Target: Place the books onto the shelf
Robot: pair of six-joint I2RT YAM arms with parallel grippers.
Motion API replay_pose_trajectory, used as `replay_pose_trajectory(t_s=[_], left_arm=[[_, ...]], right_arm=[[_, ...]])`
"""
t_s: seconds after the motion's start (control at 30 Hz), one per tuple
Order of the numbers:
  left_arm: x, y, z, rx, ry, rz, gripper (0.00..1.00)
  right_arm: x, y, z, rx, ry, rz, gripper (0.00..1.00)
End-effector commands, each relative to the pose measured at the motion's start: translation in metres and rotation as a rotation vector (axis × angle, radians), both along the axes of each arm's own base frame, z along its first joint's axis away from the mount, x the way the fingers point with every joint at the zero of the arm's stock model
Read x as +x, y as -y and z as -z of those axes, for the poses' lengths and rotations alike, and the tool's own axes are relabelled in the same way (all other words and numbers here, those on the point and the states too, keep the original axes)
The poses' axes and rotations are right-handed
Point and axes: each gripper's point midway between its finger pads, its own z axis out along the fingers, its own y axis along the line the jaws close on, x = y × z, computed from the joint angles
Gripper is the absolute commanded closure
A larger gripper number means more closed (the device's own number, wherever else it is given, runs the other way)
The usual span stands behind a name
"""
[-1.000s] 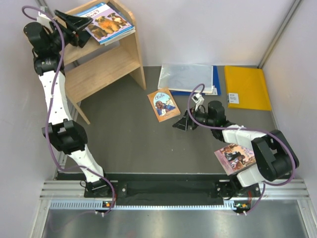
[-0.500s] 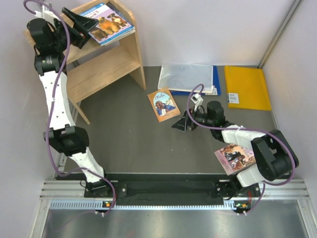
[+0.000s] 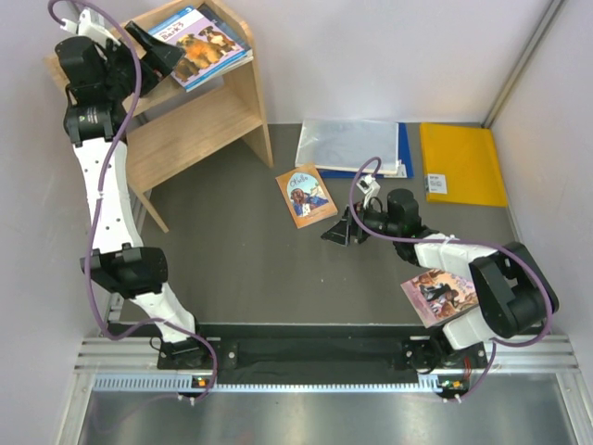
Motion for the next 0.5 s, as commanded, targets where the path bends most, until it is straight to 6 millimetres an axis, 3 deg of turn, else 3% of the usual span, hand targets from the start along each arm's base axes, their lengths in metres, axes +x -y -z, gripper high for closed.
replay_pose_trajectory(t_s=[0.0,0.03,0.1,0.13,0.2,0.23,0.47], left_arm=[[-0.008,-0.011,0.047,0.034,-0.149,-0.062,0.01],[-0.015,-0.009,0.039,0.036,-0.127,-0.061,0.01],[-0.017,-0.014,0.042,0.039,-0.123,-0.095,0.01],[-0.028,-0.014,0.019,0.043,-0.048,-0.112,0.01],[-0.034,-0.021,0.020,0.039,-0.026,-0.173,0.01],[-0.047,-0.022,-0.003,0.042,0.050,-0.199,0.01],[-0.074,-0.046,-0.025,0.111,0.064,-0.359,0.02]], right_arm=[[0.003,-0.008,-0.013,0.032,0.062,-0.030,0.13],[0.003,-0.008,-0.012,0.030,0.058,-0.030,0.13],[0.003,-0.008,-0.010,0.029,0.057,-0.028,0.13],[0.002,-0.008,-0.010,0.031,0.057,-0.029,0.13],[0.001,-0.008,-0.008,0.029,0.053,-0.029,0.13],[0.000,-0.008,-0.007,0.028,0.053,-0.031,0.13],[-0.003,-0.007,0.000,0.027,0.041,-0.033,0.13]])
